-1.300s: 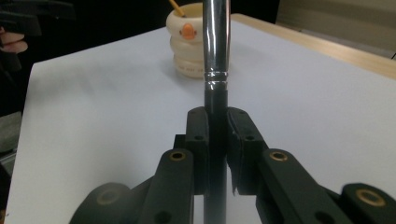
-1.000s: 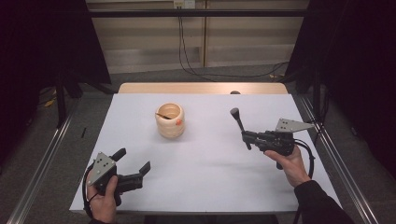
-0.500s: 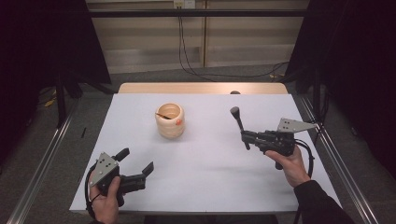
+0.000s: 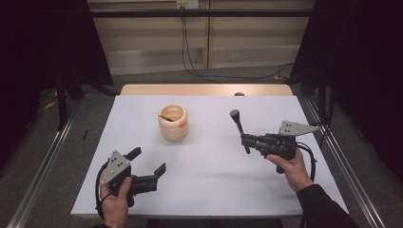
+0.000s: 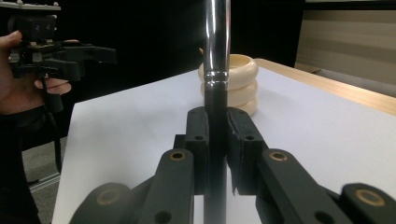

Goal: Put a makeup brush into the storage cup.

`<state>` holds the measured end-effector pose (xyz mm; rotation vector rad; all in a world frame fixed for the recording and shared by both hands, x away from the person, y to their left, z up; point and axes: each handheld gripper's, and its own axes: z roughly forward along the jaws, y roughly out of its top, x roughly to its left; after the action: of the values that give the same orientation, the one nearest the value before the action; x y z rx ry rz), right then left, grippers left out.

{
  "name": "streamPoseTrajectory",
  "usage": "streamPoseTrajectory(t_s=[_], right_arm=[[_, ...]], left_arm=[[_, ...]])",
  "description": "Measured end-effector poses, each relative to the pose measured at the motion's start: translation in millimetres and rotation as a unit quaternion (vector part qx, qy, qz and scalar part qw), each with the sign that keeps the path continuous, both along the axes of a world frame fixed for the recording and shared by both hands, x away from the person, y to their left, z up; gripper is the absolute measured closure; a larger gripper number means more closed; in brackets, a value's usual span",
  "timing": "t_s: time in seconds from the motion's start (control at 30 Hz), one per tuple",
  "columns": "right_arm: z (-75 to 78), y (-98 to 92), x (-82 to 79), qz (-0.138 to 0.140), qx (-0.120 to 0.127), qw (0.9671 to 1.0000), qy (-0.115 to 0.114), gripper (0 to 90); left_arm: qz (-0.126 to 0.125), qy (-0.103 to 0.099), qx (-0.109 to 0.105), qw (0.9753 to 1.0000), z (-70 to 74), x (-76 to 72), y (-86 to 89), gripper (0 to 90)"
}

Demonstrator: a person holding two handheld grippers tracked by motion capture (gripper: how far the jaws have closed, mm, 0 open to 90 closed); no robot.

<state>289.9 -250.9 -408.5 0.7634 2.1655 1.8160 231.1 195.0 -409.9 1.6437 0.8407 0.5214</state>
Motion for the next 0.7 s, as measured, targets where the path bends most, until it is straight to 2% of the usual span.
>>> streamPoseTrajectory(t_s=[0.13, 0.17, 0.33, 0.4, 0.57, 0.7], right_arm=[[-0.5, 4.4, -0.5, 0.005, -0.003, 1.0000, 0.002, 79.3], [-0.7, 5.7, -0.5, 0.007, -0.005, 1.0000, 0.001, 79.3], [-1.0, 11.8, -2.4, 0.016, -0.010, 0.9998, 0.000, 79.3], [-0.7, 13.4, -2.5, 0.018, -0.009, 0.9998, -0.001, 79.3], [-0.8, 17.4, -3.3, 0.024, -0.011, 0.9997, -0.002, 79.3], [-1.0, 21.2, -3.6, 0.030, -0.011, 0.9995, -0.001, 79.3]], left_arm=[[-0.022, -0.005, 0.000, 0.9997, 3.7, 2.9, -10.8, 2.5], [-0.019, -0.003, -0.002, 0.9998, 4.7, 2.9, -14.7, 2.6], [-0.041, -0.012, -0.004, 0.9991, 10.1, 7.0, -28.8, 2.1], [-0.046, -0.013, -0.010, 0.9988, 12.4, 8.4, -34.4, 2.1], [-0.075, -0.022, -0.003, 0.9970, 17.4, 11.0, -49.9, 0.8], [-0.082, -0.024, 0.002, 0.9964, 19.3, 12.7, -57.5, 1.2]])
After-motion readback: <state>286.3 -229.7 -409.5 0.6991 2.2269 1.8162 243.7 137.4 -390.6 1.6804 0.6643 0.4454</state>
